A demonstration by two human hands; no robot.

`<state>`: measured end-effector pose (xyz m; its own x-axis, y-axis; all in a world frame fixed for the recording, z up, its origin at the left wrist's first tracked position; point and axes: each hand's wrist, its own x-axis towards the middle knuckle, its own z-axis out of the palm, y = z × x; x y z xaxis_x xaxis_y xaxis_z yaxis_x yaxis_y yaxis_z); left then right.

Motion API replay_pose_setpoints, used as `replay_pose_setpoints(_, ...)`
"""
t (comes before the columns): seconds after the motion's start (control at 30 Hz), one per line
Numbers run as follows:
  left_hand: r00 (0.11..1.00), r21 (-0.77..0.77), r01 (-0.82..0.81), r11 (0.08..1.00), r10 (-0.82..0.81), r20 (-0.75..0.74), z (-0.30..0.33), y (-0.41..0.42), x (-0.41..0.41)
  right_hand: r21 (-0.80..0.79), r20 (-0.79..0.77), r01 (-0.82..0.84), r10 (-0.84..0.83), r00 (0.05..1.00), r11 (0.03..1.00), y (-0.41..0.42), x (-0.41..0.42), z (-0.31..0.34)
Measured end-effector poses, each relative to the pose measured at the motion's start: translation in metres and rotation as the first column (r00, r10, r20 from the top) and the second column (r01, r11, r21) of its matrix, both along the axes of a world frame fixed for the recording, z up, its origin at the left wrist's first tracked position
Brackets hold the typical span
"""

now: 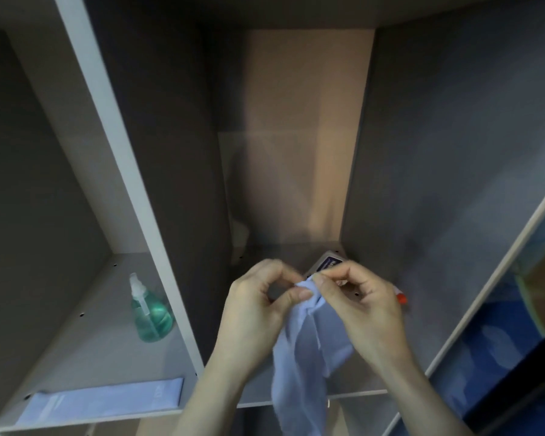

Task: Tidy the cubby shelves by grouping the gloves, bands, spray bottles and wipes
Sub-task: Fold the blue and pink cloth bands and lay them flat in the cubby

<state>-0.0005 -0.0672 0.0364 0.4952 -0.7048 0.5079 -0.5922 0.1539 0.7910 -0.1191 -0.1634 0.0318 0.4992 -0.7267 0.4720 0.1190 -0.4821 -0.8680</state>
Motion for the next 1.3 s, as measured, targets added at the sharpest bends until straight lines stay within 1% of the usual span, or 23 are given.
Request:
replay_pose_setpoints(0.07, 0.996, -0.028, -0.047, 0.998, 0.049, 0.072, -0.003, 0.0, -0.001, 0.081, 0.03, 0.005, -0.007, 1.0, 0.997, 0.0, 0.003, -0.003)
replay_pose_setpoints(0.1, 0.995, -0.041, -0.066, 0.997, 0.069, 0.071, -0.005, 0.001, -0.002, 0.152, 0.059, 0.003, -0.012, 0.998, 0.988, -0.002, 0.004, -0.004)
replay_pose_setpoints(0.23, 0.996, -0.076, -0.068, 0.995, 0.063, -0.065, -0.014, 0.004, -0.003, 0.391, 0.138, -0.042, -0.013, 0.99, 0.919, -0.012, 0.005, -0.007)
replay_pose_setpoints(0.3, 0.995, -0.091, -0.048, 0.995, 0.04, -0.087, -0.017, 0.003, -0.003, 0.428, 0.155, -0.05, -0.019, 0.988, 0.902, -0.013, 0.009, -0.011)
replay_pose_setpoints(0.4, 0.992, -0.09, -0.06, 0.994, 0.049, -0.114, -0.019, 0.004, -0.002, 0.488, 0.193, -0.012, -0.095, 0.977, 0.873, -0.021, 0.013, -0.016)
replay_pose_setpoints(0.47, 0.983, -0.086, -0.072, 0.994, 0.056, -0.176, -0.02, 0.006, 0.0, 0.548, 0.19, 0.005, -0.131, 0.973, 0.836, -0.032, 0.009, -0.02)
replay_pose_setpoints(0.57, 0.978, 0.02, 0.04, 0.999, -0.035, -0.204, -0.019, 0.006, 0.001, 0.496, 0.086, 0.04, -0.095, 0.992, 0.868, -0.037, 0.007, -0.025)
replay_pose_setpoints(0.63, 0.979, 0.133, 0.137, 0.982, -0.113, -0.172, -0.017, 0.003, 0.0, 0.472, 0.091, 0.044, -0.098, 0.991, 0.881, -0.032, 0.011, -0.026)
replay_pose_setpoints(0.67, 0.984, 0.171, 0.146, 0.974, -0.125, -0.129, -0.016, 0.002, 0.0, 0.447, 0.084, 0.042, -0.088, 0.993, 0.894, -0.029, 0.013, -0.025)
replay_pose_setpoints(0.7, 0.991, 0.179, 0.125, 0.976, -0.114, -0.072, -0.014, 0.001, 0.0, 0.418, 0.064, 0.031, -0.064, 0.996, 0.908, -0.026, 0.013, -0.023)
replay_pose_setpoints(0.73, 0.996, 0.152, 0.088, 0.984, -0.086, -0.019, -0.013, 0.0, 0.001, 0.391, 0.042, 0.009, -0.028, 0.999, 0.92, -0.024, 0.012, -0.02)
replay_pose_setpoints(0.77, 0.999, 0.113, 0.047, 0.993, -0.049, 0.014, -0.011, -0.002, 0.002, 0.39, 0.033, -0.052, 0.043, 0.999, 0.92, -0.022, 0.01, -0.017)
replay_pose_setpoints(0.8, 0.999, 0.091, 0.001, 0.996, -0.004, 0.036, -0.01, -0.003, 0.003, 0.396, 0.014, -0.113, 0.117, 0.993, 0.911, -0.021, 0.007, -0.017)
replay_pose_setpoints(0.87, 0.998, 0.098, -0.059, 0.993, 0.056, 0.038, -0.011, -0.005, 0.007, 0.362, -0.09, -0.164, 0.209, 0.974, 0.918, -0.02, 0.003, -0.016)
replay_pose_setpoints(0.9, 0.997, 0.109, -0.073, 0.991, 0.071, 0.024, -0.012, -0.005, 0.009, 0.333, -0.089, -0.176, 0.216, 0.972, 0.926, -0.02, 0.002, -0.014)
replay_pose_setpoints(0.97, 0.997, 0.12, -0.078, 0.99, 0.08, -0.012, -0.012, -0.003, 0.011, 0.312, -0.027, -0.161, 0.178, 0.984, 0.936, -0.022, 0.003, -0.009)
replay_pose_setpoints(1.03, 0.998, 0.129, -0.068, 0.989, 0.07, -0.011, -0.015, -0.001, 0.011, 0.264, -0.026, -0.065, 0.075, 0.997, 0.962, -0.028, 0.004, -0.01)
replay_pose_setpoints(1.1, 0.997, 0.118, -0.072, 0.99, 0.073, -0.009, -0.019, -0.001, 0.01, 0.27, -0.046, -0.02, 0.034, 0.998, 0.963, -0.031, 0.003, -0.012)
replay_pose_setpoints(1.13, 0.997, 0.088, -0.066, 0.994, 0.071, -0.045, -0.022, -0.001, 0.01, 0.32, -0.014, -0.033, 0.04, 0.999, 0.947, -0.031, 0.003, -0.013)
replay_pose_setpoints(1.17, 0.99, 0.044, -0.067, 0.997, 0.072, -0.121, -0.024, 0.001, 0.01, 0.435, 0.068, -0.058, 0.032, 0.997, 0.899, -0.031, 0.002, -0.013)
replay_pose_setpoints(1.23, 0.944, -0.031, -0.112, 0.993, 0.096, -0.314, -0.027, 0.008, 0.016, 0.666, 0.256, -0.11, -0.088, 0.963, 0.738, -0.04, -0.004, -0.011)
replay_pose_setpoints(1.27, 0.92, -0.048, -0.149, 0.988, 0.121, -0.374, -0.028, 0.013, 0.022, 0.717, 0.324, -0.128, -0.166, 0.931, 0.685, -0.047, -0.009, -0.009)
replay_pose_setpoints(1.3, 0.907, -0.044, -0.179, 0.983, 0.148, -0.394, -0.029, 0.019, 0.027, 0.732, 0.363, -0.126, -0.227, 0.904, 0.669, -0.054, -0.017, -0.006)
